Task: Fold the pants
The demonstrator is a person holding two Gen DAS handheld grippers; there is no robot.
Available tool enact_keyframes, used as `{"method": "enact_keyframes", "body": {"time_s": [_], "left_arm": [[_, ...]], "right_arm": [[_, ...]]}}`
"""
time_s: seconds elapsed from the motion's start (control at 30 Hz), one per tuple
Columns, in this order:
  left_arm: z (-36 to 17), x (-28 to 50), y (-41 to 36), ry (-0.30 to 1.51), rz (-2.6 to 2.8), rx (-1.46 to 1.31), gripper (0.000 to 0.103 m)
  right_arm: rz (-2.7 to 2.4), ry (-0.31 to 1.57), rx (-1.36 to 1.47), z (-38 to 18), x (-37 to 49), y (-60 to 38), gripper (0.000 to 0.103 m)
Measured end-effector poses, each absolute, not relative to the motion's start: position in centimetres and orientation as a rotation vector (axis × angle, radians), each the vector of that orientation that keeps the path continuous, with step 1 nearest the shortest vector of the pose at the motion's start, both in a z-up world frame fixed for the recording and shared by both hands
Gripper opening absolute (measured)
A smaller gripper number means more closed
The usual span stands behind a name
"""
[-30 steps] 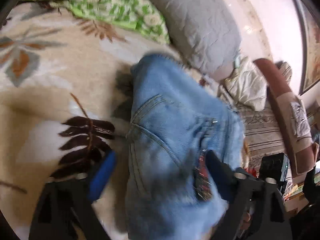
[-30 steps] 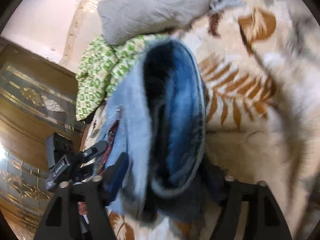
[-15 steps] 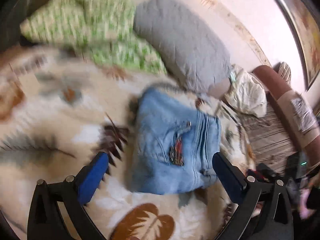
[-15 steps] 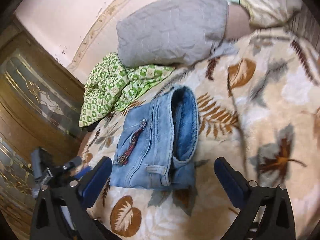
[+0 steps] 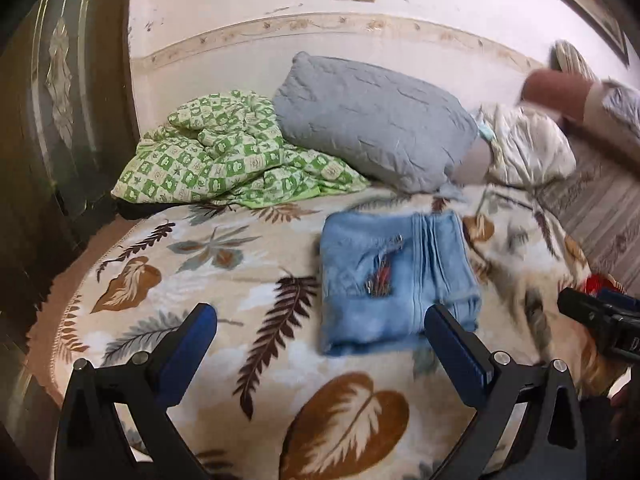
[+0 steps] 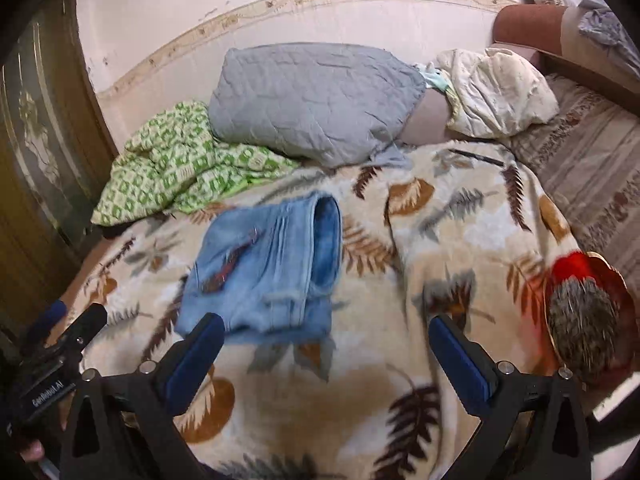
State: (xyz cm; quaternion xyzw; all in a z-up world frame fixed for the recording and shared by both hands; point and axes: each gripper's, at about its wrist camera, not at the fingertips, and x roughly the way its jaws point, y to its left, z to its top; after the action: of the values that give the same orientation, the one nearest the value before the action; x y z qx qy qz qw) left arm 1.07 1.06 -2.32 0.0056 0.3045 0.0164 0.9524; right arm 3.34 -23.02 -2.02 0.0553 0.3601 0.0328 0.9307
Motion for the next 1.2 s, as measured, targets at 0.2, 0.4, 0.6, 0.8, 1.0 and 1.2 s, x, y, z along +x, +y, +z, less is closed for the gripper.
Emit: {"method": "enact_keyframes", "body": {"time_s": [0.2,0.4,0.6,0.8,1.0,1.2], "left_arm": [[-2.1,-0.8,1.2,0.61,0.037,0.018,0.103],[-1.7,-1.7,0.6,0.599,0.038,0.03,0.103],[-1.2,-1.5,0.0,0.608,0.019,0.03,0.103],[-0.5,-1.5,-0.4,0.598,0.034,0.012,0.103],[-0.7,-1.8,-0.6,0.606,0.029,0.016,0.103],[-0.7,-2.1,-0.5,0.598,0.039,-0.004,0.103]], "right_arm": [[-0.002,0.717,0.007,-3.3,0.5,-21.4,0.103],[-0.018,0.693,-0.005,-2.8,-0.7,-21.3,0.103],[-0.028,0.681,0.002,-1.9,-1.1,-21.8,0.103],[-0.035,0.665,0.027,-0.9,-1.2,-22.5,0.103],[-0.033,0.677,0.026,-1.4,-1.3,-22.5,0.103],[-0.027,0.685,0.003,-1.6,-1.3,-21.9,0.103]]}}
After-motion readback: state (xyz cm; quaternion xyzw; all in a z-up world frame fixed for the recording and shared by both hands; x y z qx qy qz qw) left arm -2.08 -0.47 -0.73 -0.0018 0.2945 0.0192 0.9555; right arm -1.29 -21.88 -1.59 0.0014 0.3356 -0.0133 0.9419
